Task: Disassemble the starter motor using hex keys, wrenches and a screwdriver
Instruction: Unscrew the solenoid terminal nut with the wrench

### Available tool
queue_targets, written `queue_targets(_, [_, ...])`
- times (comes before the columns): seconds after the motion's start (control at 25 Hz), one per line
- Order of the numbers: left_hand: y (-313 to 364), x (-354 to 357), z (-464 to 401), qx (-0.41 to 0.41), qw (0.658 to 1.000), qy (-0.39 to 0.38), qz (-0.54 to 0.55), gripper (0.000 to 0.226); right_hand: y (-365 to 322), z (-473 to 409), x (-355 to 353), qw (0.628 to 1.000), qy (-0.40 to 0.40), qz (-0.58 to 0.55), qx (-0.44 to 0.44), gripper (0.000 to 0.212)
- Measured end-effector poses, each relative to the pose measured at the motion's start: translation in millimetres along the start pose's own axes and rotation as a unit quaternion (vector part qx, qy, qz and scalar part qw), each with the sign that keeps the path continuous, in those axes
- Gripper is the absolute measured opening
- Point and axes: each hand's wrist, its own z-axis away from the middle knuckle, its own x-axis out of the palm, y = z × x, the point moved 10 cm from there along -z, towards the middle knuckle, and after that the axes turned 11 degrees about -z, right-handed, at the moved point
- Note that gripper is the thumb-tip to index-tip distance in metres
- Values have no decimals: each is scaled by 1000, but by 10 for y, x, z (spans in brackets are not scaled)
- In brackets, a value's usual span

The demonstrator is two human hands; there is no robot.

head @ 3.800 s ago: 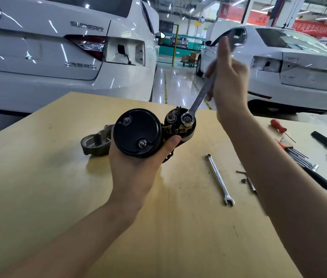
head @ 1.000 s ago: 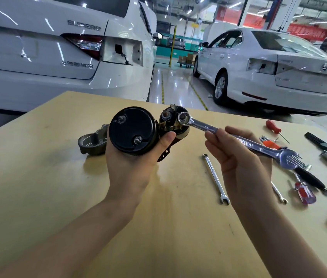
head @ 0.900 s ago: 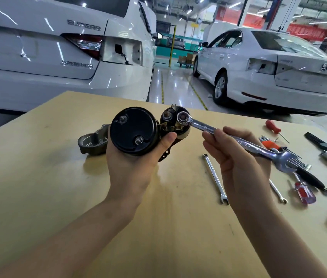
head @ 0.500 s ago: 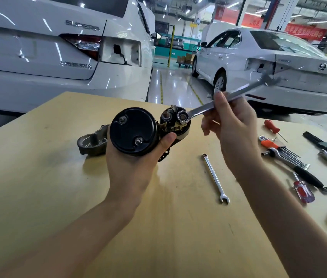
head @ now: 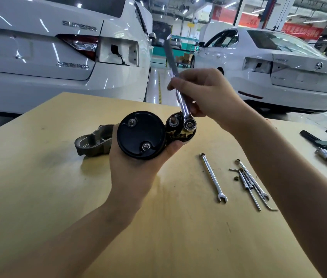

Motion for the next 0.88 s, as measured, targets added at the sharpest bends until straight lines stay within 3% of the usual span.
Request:
queue_targets(0.04, [-2, -5, -6, 2, 1000, 2, -1, 84, -2, 44, -107, 996, 49, -76, -14, 20])
queue_targets(0.12, [-17, -31, -21, -1, 1000, 9, -4, 82, 102, 174, -343, 953, 148, -261, -36, 24])
queue_targets(0.2, [-41, -62, -34, -13, 1000, 21, -9, 83, 317, 325, -448, 914, 188, -358, -30, 26])
queue_targets(0.32, [-57, -96, -37, -31, 999, 40, -4, 84, 681, 562, -439, 931, 194, -308, 22, 20])
queue_targets(0.44, [-68, -138, -44, -43, 998, 50, -2, 77, 949, 684, -187, 955, 147, -239, 96, 7])
queue_targets(0.52, [-80, -142, -22, -52, 997, 55, 4, 74, 1080, 694, 53, 961, 89, -203, 164, 37])
queue_targets(0.56, [-88, -141, -3, -54, 997, 57, 7, 75, 1113, 685, 187, 965, 54, -177, 184, 43])
queue_targets(0.64, [-102, -114, 21, -54, 997, 50, 9, 77, 1120, 668, 317, 971, 41, -152, 178, 36])
queue_targets(0.8, [-127, -27, 75, -43, 999, 18, 14, 77, 1109, 663, 216, 986, 93, -85, 109, 35])
queue_targets(0.88, [-133, 51, 142, -38, 999, -9, 17, 79, 1066, 651, 199, 987, 90, -113, 76, 27])
